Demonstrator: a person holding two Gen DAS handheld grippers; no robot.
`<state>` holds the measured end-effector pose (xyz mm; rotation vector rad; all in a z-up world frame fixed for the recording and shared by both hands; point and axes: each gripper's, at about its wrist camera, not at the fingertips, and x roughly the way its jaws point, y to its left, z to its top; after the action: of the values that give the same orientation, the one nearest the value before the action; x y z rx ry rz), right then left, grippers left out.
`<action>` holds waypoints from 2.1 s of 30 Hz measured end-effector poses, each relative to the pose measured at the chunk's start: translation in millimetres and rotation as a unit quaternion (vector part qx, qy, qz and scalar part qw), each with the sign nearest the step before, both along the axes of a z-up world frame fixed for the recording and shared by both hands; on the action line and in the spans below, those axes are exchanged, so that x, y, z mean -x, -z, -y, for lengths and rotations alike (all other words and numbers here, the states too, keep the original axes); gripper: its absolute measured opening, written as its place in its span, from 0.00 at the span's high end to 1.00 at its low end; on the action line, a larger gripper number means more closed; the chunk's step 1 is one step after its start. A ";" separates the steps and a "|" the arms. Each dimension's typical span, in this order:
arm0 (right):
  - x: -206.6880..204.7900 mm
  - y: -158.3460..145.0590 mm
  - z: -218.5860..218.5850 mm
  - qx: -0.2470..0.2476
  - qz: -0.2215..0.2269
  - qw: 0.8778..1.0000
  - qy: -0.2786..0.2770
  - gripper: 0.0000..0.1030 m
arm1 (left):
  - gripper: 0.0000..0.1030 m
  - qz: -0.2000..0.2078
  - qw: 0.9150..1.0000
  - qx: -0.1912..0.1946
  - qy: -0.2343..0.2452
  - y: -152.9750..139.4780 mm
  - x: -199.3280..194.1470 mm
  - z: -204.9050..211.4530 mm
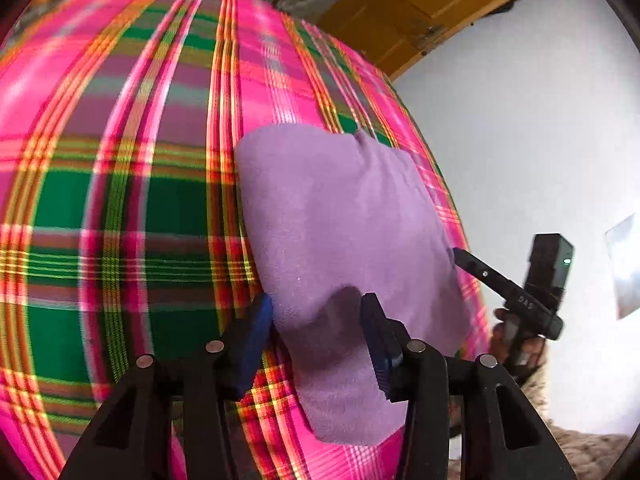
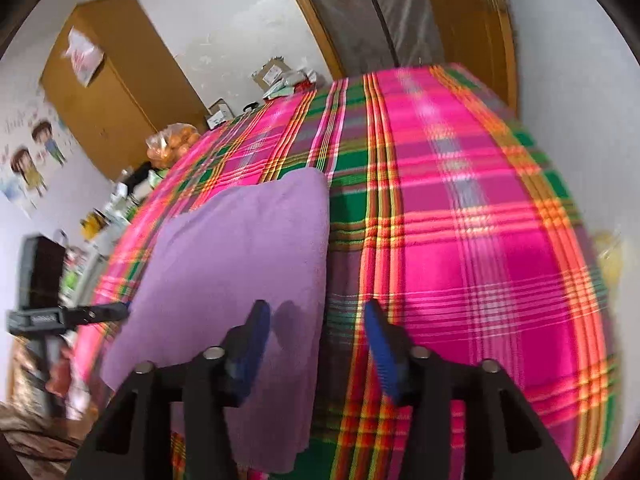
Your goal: Fold clothes
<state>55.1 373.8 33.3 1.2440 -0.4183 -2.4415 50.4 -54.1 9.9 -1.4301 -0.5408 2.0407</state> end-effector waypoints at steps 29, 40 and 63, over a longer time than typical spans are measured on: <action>50.7 25.0 14.8 0.133 0.066 0.985 -0.091 0.33 | 0.39 0.107 0.985 -0.134 0.027 26.5 39.4 1.0; 43.5 20.6 28.4 0.044 0.040 0.996 -0.063 0.54 | 0.49 0.057 0.997 -0.049 0.016 16.1 27.0 -19.8; 13.7 7.1 77.9 -0.143 -0.044 0.989 -0.024 0.63 | 0.51 -0.086 0.986 0.143 0.008 -0.5 7.3 -78.1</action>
<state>41.4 295.9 26.3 1.2322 -0.0132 -2.5680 43.1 24.0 10.5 -1.3892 -0.1676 2.2722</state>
